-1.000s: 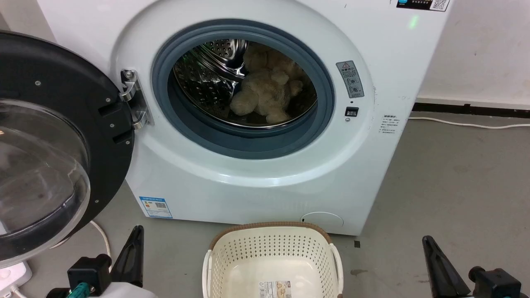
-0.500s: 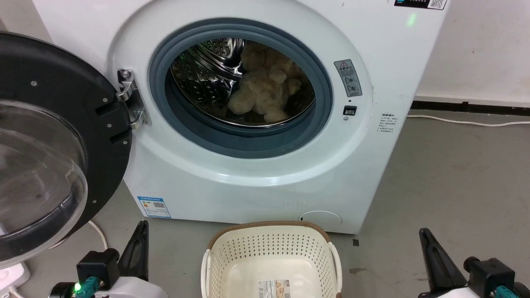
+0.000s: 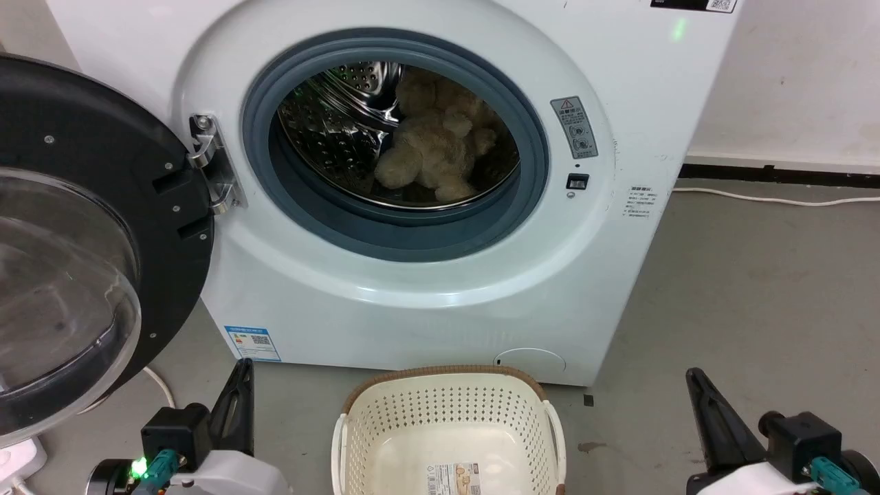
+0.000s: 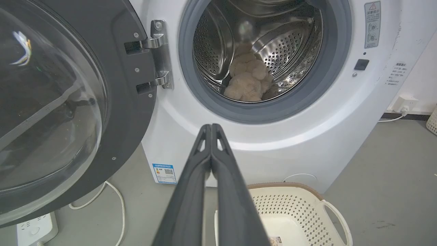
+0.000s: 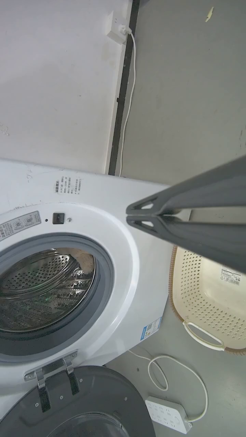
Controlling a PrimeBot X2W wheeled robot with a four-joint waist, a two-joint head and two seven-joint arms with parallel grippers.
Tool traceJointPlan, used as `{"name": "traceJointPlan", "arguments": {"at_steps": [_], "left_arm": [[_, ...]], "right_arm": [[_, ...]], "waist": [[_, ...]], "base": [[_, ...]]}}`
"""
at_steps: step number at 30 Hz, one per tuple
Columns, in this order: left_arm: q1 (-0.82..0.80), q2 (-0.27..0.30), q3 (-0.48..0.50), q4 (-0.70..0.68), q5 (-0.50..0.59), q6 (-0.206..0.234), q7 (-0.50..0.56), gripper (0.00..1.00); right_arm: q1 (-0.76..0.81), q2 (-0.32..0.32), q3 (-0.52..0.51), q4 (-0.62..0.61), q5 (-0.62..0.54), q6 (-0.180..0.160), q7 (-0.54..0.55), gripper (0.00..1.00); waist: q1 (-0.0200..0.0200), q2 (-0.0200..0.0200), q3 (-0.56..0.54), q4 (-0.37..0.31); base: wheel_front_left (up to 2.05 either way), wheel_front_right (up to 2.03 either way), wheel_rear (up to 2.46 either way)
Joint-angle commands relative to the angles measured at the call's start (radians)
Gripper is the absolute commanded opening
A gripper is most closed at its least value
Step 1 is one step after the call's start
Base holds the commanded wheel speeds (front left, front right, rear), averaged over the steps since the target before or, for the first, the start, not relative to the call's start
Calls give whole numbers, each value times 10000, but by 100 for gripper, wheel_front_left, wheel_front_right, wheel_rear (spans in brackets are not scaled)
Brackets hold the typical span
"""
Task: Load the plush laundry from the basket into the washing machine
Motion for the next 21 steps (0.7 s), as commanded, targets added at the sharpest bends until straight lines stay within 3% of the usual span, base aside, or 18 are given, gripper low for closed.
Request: {"name": "traceJointPlan", "arguments": {"at_steps": [1, 21], "left_arm": [[-145, -113, 47, -49, 152, -46, 62, 0], [-340, -785, 359, -140, 1207, -167, 469, 0]], "right_arm": [[-222, -12, 25, 35, -113, 6, 49, 0], [-706, -15, 93, 133, -467, 7, 445, 0]], "waist": [[-1, 0, 3, -5], [-1, 0, 62, -96]], "base": [[0, 0, 0], [0, 0, 0]]}}
